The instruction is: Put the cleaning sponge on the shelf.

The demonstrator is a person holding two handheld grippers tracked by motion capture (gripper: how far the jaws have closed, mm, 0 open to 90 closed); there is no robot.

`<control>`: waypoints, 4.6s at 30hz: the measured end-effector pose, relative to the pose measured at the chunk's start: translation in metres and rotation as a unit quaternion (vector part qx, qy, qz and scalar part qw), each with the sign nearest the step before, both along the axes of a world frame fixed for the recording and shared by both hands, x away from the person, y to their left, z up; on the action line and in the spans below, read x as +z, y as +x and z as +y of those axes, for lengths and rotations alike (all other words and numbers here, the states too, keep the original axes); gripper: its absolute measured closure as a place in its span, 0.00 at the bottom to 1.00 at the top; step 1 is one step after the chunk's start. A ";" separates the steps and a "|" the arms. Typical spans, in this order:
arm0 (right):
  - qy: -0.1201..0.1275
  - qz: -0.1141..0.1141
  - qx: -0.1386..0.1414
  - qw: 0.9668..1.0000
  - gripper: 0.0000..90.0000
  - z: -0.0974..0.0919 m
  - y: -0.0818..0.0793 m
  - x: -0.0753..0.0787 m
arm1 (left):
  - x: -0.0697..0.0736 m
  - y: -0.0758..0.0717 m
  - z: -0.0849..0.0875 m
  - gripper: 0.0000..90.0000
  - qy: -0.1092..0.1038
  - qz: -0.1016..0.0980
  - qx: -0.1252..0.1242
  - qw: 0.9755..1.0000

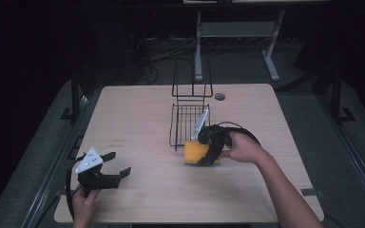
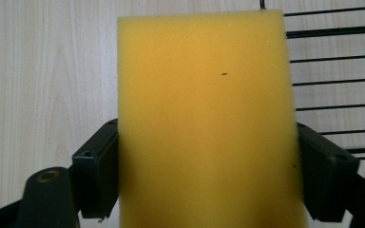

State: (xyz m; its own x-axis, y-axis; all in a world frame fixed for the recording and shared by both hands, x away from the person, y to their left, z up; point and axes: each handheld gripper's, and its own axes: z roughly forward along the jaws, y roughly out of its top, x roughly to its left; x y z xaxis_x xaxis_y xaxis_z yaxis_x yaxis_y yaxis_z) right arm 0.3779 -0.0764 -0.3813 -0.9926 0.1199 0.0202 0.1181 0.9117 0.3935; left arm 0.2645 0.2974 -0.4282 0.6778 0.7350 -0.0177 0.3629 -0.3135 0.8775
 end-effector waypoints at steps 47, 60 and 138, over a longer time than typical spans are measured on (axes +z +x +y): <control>0.006 0.019 -0.012 1.000 0.23 0.016 0.041 -0.005 | 0.001 0.000 0.001 0.16 -0.006 -0.001 0.002 1.000; -0.005 0.018 -0.015 1.000 0.23 0.025 0.056 0.002 | 0.001 -0.001 0.003 0.16 -0.006 -0.003 0.002 1.000; 0.016 0.020 -0.063 0.998 0.17 0.029 0.100 -0.021 | -0.001 0.002 -0.001 0.16 0.002 -0.001 0.003 1.000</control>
